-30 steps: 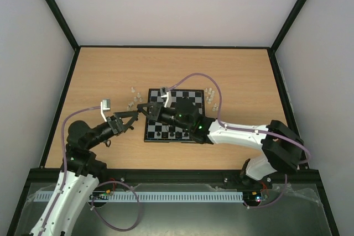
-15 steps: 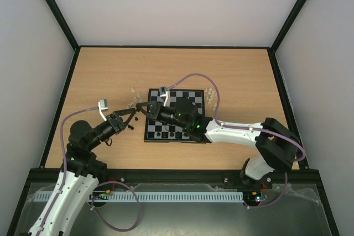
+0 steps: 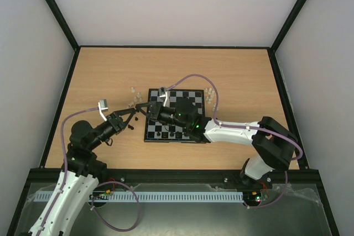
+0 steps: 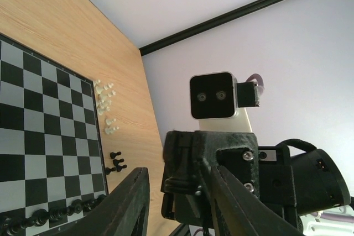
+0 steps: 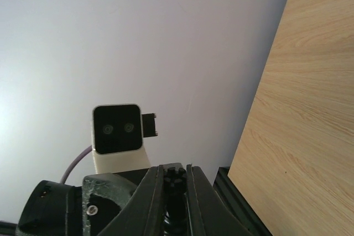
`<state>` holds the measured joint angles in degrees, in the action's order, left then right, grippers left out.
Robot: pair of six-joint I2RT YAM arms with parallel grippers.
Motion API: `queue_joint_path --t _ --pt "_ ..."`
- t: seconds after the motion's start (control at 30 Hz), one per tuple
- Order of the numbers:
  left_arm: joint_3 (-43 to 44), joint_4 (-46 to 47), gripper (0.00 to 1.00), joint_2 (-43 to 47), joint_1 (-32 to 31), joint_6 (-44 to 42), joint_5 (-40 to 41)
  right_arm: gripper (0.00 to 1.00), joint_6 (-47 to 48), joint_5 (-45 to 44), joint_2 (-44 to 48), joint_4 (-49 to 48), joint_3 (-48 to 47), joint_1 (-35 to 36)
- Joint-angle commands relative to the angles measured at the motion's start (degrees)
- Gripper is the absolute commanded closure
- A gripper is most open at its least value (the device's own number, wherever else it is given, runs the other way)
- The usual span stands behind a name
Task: Set up the chess pieces on the board
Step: Place the chess piece on the chessboard.
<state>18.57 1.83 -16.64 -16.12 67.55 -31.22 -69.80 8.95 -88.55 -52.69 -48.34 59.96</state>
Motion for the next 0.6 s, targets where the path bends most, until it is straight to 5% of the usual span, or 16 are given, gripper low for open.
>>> queue_joint_path --t 0.0,0.57 --pt "-0.64 2.11 0.69 -0.24 -0.21 0.21 0.20 0.96 -1.07 1.23 -1.80 -3.39 -2.01 -0.18" --pt "-2.01 0.37 0.70 0.91 -0.15 0.21 0.71 0.96 -1.32 1.63 -4.47 -3.31 -4.99 0.02"
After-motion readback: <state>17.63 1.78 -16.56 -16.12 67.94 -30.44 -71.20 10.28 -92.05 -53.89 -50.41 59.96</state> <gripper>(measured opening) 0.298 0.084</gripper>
